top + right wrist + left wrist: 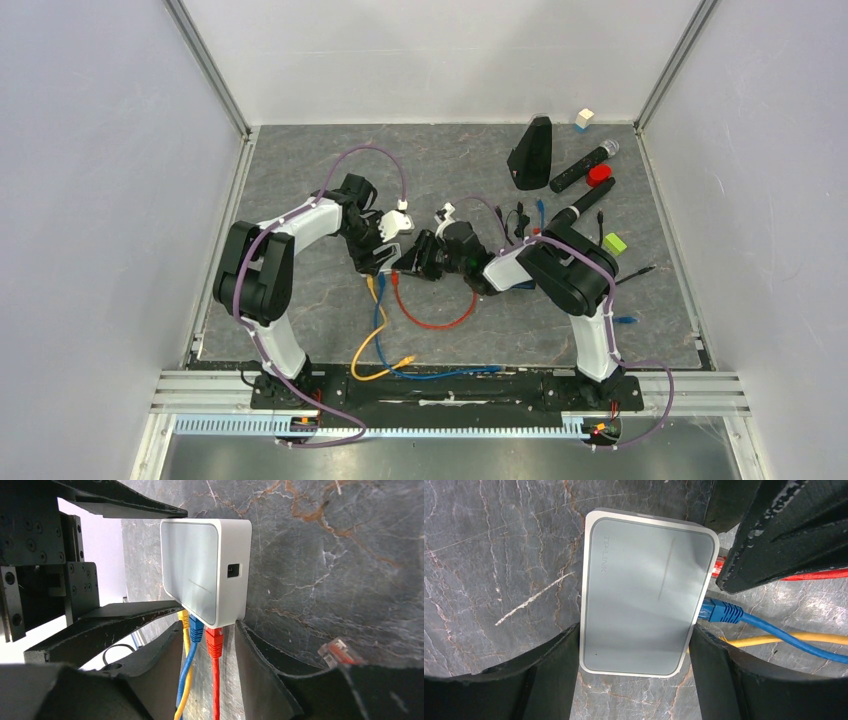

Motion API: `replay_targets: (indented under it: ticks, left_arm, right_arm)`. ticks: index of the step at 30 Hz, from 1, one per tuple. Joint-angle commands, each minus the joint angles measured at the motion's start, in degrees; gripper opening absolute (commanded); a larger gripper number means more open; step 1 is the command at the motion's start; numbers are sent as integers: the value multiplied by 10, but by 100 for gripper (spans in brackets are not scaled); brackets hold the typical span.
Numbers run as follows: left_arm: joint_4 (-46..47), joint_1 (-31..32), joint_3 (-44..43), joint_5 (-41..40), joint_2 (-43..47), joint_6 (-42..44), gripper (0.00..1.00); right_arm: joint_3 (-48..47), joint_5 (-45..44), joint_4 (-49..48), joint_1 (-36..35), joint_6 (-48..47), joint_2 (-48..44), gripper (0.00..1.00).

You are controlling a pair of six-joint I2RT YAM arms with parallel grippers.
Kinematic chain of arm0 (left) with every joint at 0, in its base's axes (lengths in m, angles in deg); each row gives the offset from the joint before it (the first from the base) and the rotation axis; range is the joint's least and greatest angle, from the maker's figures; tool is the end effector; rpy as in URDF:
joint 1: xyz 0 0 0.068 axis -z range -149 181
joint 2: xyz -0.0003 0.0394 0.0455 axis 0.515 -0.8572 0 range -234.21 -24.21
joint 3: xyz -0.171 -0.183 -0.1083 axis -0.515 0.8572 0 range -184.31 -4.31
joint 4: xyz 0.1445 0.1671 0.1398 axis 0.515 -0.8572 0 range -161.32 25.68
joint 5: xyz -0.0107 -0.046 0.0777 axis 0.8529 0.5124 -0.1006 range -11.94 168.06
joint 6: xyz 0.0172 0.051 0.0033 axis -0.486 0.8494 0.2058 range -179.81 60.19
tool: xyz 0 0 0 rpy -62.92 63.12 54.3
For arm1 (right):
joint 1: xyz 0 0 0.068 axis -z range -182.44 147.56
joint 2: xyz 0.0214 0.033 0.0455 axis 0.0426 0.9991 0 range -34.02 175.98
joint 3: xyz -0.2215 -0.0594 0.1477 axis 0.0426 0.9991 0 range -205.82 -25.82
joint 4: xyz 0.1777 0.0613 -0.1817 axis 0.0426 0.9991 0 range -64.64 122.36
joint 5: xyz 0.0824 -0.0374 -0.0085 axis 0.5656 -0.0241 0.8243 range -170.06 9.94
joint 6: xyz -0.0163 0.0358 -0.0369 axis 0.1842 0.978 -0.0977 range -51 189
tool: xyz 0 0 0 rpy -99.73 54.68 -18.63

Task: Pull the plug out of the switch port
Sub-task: Pull the connector from the switch port.

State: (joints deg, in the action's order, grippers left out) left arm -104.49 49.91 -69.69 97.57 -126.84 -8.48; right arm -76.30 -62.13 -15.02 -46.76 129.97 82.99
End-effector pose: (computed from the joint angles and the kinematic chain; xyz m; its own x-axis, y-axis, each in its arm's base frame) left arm 0.3107 -0.1191 0.1657 -0.2846 0.8754 -0.3907 0.9548 0.2955 -0.0334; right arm 0.2709 0.2798 0.1003 -0.9070 0.2770 -0.3171 -0.1429 0.5059 0.8507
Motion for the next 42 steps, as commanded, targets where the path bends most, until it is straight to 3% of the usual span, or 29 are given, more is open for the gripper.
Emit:
replay_targets:
  ticks: [1,6,14,21,25,36,42]
  left_arm:
    - [-16,2,11,25,10,28,60]
    - [-20,1,10,28,9,29,59]
    - [-31,1,8,36,10,33,59]
    - [-42,1,8,44,12,41,59]
    - [-47,1,5,47,7,42,59]
    - [-58,0,2,49,10,47,59]
    - [-58,0,2,48,10,46,59]
  right_arm:
    - [33,-5,-15,-11,13,1,46]
    - [74,-5,-70,-15,50,-8,46]
    - [25,-18,-52,-20,67,27,44]
    - [31,-32,-99,-16,115,48,41]
    - [32,-34,-103,-16,114,50,31]
    - [34,-38,-109,-10,132,54,30]
    - [33,-34,-118,-9,130,55,22]
